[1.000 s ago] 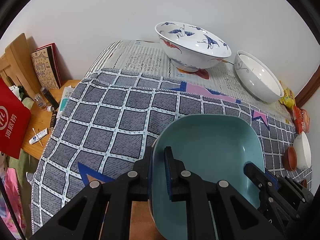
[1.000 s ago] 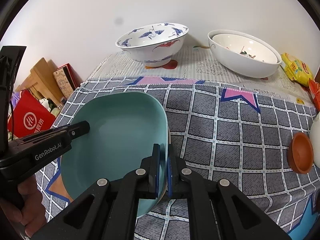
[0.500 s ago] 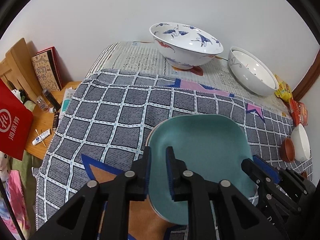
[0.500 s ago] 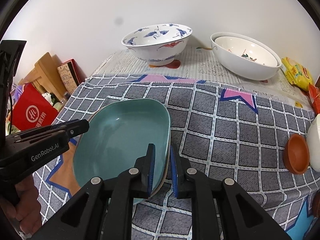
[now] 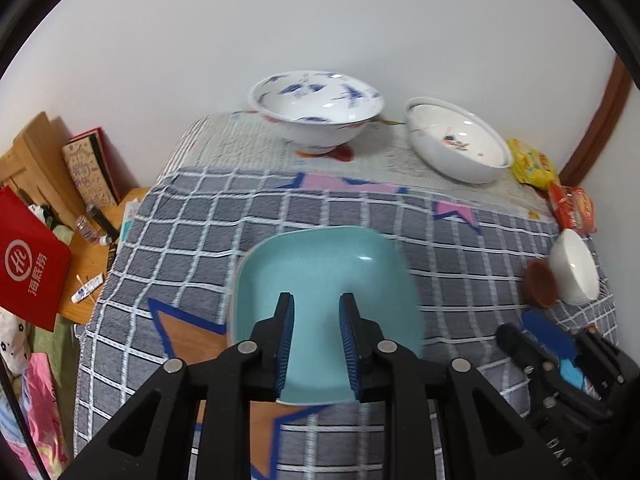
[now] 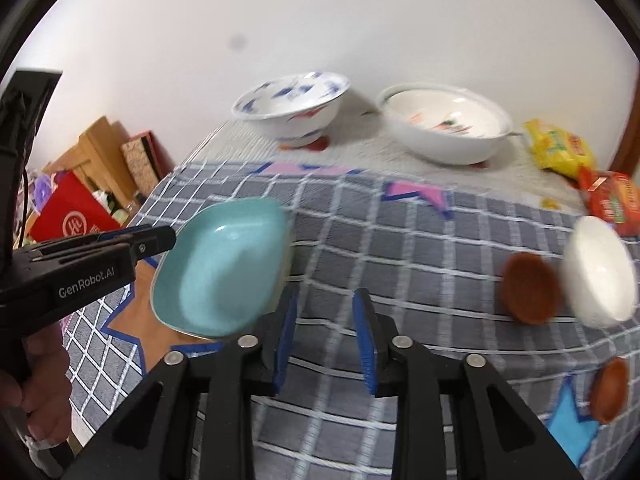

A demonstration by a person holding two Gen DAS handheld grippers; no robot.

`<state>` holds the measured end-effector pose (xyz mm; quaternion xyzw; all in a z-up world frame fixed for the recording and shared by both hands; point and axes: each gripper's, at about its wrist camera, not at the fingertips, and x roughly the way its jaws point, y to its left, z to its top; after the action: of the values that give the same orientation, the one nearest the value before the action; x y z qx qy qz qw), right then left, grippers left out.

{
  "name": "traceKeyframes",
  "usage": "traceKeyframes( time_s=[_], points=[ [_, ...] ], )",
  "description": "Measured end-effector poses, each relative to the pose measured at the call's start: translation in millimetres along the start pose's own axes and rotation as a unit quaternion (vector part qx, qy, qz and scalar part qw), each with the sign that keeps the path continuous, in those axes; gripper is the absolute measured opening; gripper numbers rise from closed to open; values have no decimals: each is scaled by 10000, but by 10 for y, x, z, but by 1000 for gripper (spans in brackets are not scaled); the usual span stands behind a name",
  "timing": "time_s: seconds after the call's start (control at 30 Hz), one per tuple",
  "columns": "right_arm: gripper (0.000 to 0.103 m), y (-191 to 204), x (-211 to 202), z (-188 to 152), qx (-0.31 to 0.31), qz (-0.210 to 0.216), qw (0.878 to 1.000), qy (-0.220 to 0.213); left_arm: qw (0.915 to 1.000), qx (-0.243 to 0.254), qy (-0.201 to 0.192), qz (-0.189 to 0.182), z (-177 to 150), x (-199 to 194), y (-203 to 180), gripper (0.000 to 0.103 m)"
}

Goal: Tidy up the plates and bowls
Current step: 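Open both grippers to release the teal plate and withdraw, then close the right gripper on one brown bowl while the left gripper grasps the other brown bowl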

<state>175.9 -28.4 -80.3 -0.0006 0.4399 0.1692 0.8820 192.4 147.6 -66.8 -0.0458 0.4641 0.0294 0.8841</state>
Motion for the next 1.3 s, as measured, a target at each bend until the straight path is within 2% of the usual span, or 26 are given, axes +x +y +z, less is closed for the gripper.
traceKeyframes(
  time_s=[0.1, 0.17, 0.23, 0.33, 0.4, 0.53, 0.63, 0.77, 0.93, 1.2, 1.3],
  points=[
    [47, -299, -260, -42, 145, -227, 9994, -229, 9998, 165, -59, -88, 4, -91, -267, 25],
    [50, -548, -449, -99, 264, -472, 9977, -417, 9995, 251, -78, -155, 4, -130, -443, 26],
    [59, -810, -619, -163, 402, -781, 9948, -519, 9993, 305, -102, -201, 5, -164, -618, 34],
    [61, -1136, -833, -250, 554, -1135, 9903, -574, 9987, 367, -166, -327, -11, -217, -870, 43],
    [65, -1359, -1026, -334, 633, -1367, 9862, -682, 9981, 438, -175, -390, -21, -229, -1059, 45],
    [75, -1712, -1327, -484, 730, -1834, 9765, -868, 9972, 604, -128, -411, -72, -184, -1419, 47],
    [80, -1971, -1417, -587, 912, -2325, 9652, -769, 9969, 649, -52, -439, -114, -106, -1644, 47],
    [80, -2330, -1368, -702, 1226, -2119, 9691, -304, 9966, 661, 112, -480, -175, 52, -1890, 47],
    [80, -2594, -1263, -832, 1382, -2036, 9692, 13, 9969, 596, 194, -482, -195, 251, -1998, 47],
    [78, -2850, -1082, -995, 1779, -1698, 9693, 70, 9941, 545, 648, -676, -137, 640, -2034, 47],
    [78, -2913, -985, -1028, 1888, -1564, 9694, 135, 9944, 468, 594, -733, -97, 705, -2052, 47]
  ],
)
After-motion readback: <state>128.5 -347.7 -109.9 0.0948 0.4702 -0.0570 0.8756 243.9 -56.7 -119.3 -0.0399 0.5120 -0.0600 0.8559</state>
